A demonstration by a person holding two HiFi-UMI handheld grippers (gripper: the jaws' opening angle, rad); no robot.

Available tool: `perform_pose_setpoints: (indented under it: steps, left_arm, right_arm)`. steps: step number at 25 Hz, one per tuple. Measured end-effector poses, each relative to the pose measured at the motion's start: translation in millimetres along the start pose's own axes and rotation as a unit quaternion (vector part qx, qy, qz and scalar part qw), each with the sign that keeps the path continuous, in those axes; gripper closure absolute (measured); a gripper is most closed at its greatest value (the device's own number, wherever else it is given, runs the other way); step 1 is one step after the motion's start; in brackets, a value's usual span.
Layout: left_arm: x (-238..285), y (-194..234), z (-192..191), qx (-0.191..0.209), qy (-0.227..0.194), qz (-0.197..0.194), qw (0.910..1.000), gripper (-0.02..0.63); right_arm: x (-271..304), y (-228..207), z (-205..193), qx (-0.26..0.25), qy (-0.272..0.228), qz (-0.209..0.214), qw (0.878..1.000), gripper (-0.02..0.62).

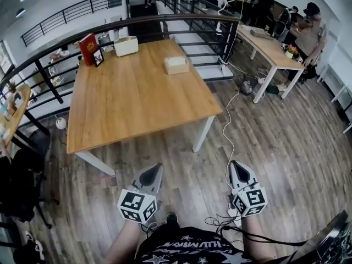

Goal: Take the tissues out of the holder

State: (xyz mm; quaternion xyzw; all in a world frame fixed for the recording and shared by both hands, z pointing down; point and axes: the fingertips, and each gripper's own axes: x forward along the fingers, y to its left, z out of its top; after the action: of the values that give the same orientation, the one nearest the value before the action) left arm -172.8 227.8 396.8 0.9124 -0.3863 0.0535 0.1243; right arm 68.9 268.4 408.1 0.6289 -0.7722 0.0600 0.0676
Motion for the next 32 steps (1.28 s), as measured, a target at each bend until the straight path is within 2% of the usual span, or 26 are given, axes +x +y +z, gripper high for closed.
perform_pose_setpoints:
  steps: [8,13,19,25,32]
  left_arm:
    - [31,66,1,-0.011,0.012,-0.010,0.9998,0.592]
    - [48,90,3,-0.016,0.018,-0.011,0.9997,0.592]
    - [77,95,0,-0.011,0.019,-0.007,0.9997,0.592]
    - [123,104,5,-0.014,0.022,0.022,0.9994,0.592]
    - [202,107,29,-0.011,0.018,0.053,0.9984,0.592]
  right_arm:
    - [69,19,-1,0.021,0.013,0.001,1.000,0.577]
    - [89,6,1,0.015,0.019,-0.013,1.000,0.577]
    - [103,-24,-10,0.017,0.025,-0.023,0.999,0.577]
    - [158,-58,-13,0.020,0.026,0.011,0.999,0.577]
    - [228,-131,6,0.026,0.016,0.038,0.999,0.577]
